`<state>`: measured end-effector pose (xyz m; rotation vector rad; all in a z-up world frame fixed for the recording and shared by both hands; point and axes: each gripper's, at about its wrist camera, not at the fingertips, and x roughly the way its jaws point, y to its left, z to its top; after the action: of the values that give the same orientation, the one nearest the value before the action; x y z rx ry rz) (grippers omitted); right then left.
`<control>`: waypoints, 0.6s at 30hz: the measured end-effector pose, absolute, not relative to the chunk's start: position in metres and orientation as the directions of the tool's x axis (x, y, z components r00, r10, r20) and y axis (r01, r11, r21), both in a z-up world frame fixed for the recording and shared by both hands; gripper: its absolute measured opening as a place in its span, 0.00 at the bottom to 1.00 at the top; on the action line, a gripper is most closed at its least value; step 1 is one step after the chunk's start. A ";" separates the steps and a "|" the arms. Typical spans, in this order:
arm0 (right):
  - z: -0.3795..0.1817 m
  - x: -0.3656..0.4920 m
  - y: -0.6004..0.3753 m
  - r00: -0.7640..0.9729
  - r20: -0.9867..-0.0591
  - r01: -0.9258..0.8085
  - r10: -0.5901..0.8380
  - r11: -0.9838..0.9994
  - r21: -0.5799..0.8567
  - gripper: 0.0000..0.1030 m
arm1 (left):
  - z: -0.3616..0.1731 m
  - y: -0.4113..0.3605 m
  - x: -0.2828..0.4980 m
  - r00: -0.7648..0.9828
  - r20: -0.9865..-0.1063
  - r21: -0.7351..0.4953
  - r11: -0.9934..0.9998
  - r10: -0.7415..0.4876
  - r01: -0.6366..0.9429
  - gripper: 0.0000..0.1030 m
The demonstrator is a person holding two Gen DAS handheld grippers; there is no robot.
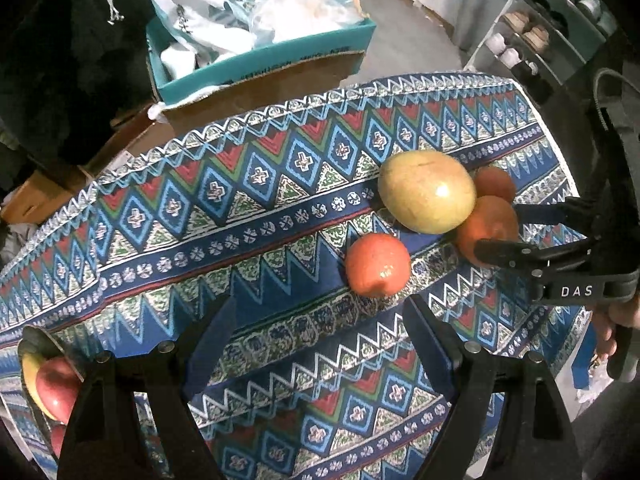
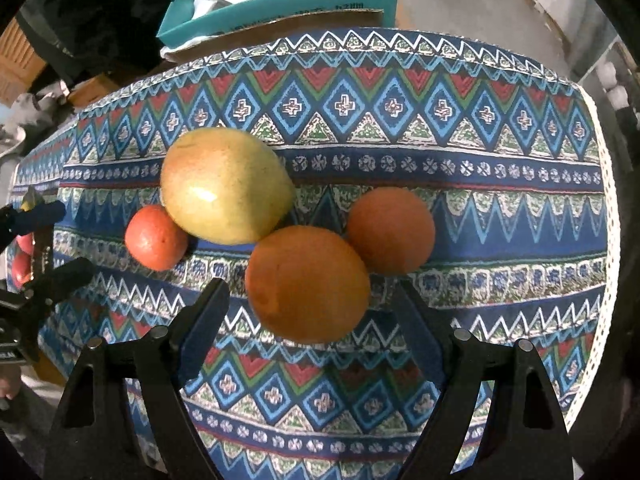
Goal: Organize fruits
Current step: 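Grasp the large orange with the right tool while the left tool grasps a small red-orange fruit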
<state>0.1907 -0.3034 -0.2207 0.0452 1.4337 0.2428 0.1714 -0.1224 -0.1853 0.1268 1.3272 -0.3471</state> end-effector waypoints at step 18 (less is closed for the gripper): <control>-0.237 0.191 -0.300 0.129 -0.975 -0.171 0.182 0.972 0.159 0.65 | -0.222 -0.150 0.191 0.136 -0.967 -0.166 0.940 -0.214 0.300 0.84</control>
<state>0.1913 -0.3001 -0.2366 0.0093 1.4181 0.2567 0.1907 -0.1495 -0.2218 0.0736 1.3859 -0.3723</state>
